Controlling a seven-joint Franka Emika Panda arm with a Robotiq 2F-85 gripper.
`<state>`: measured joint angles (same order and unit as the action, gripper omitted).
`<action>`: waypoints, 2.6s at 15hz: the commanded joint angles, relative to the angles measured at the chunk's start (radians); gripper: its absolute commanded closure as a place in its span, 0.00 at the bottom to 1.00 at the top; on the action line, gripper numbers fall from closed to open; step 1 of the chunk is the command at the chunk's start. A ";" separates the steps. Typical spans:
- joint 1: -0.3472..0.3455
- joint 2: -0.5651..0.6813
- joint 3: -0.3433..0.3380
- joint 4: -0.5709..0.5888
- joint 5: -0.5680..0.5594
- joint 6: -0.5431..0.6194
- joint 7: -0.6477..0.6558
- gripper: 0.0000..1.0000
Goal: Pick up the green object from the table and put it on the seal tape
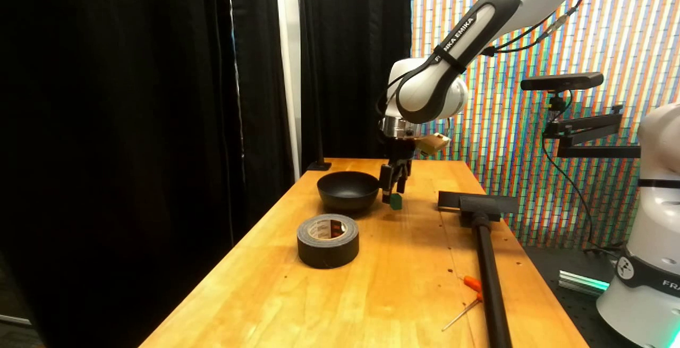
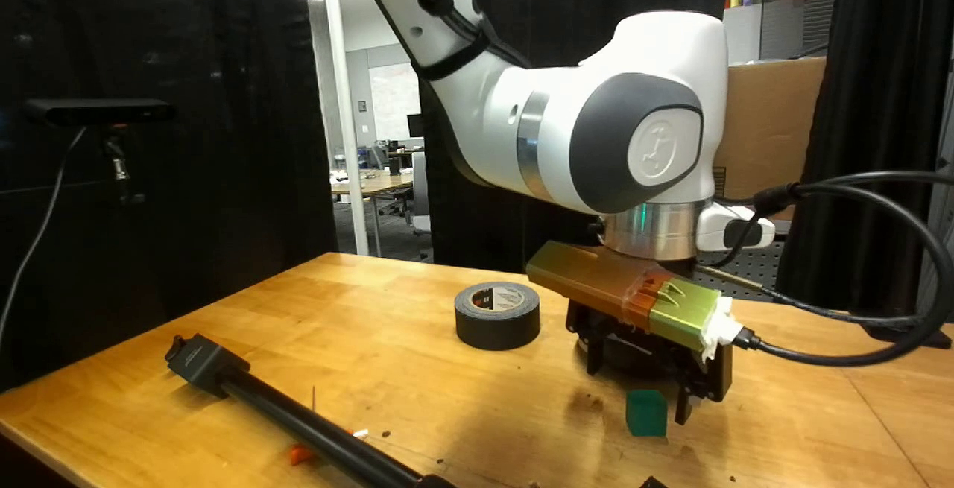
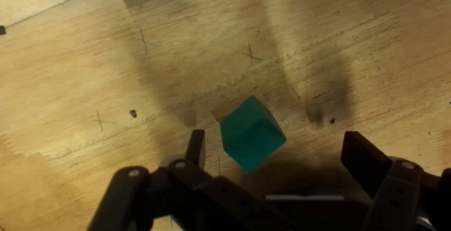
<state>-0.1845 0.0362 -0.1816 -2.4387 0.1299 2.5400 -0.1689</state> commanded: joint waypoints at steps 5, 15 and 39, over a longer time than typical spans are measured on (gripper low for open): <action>-0.010 0.046 0.006 0.044 0.050 -0.006 -0.064 0.34; -0.008 0.047 0.011 0.040 0.048 -0.002 -0.063 0.93; 0.204 0.009 0.184 0.195 -0.318 -0.079 0.156 0.93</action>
<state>0.0015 0.0624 -0.0113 -2.2729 -0.1413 2.4964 -0.0422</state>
